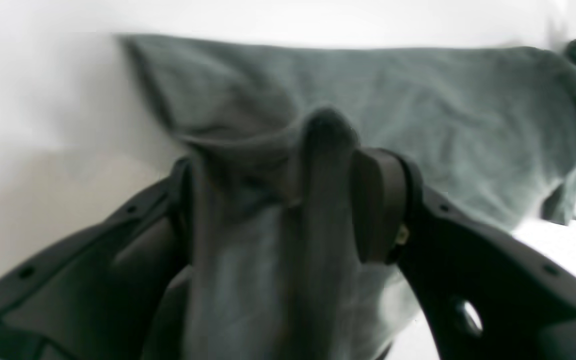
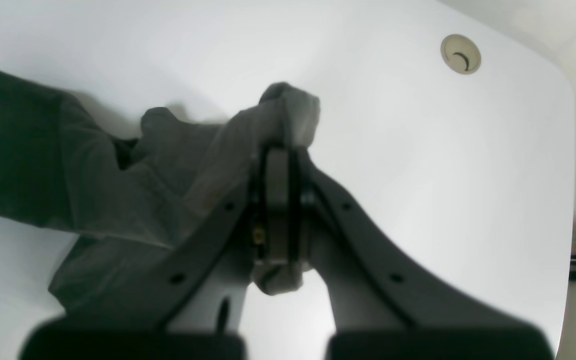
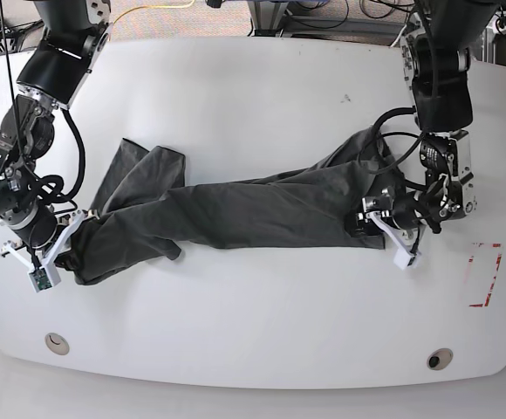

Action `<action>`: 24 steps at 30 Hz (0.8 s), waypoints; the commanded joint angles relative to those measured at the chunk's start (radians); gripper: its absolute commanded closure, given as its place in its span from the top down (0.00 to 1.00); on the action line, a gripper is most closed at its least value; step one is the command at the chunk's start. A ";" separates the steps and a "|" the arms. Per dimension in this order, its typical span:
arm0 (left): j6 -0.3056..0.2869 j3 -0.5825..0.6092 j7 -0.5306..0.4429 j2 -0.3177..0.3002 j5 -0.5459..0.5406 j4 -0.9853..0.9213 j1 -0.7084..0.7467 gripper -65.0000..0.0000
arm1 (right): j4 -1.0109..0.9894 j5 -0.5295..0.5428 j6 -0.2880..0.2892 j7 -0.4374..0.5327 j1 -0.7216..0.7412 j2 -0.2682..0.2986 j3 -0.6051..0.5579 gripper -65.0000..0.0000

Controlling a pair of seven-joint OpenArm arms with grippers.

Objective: Fold the T-shirt properly
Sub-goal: 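Regrasp the shirt edge with the left gripper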

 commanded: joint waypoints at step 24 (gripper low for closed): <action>0.012 -0.008 -0.048 -0.028 0.019 0.003 -0.011 0.00 | 0.018 0.011 -0.002 0.027 0.021 0.014 0.006 0.00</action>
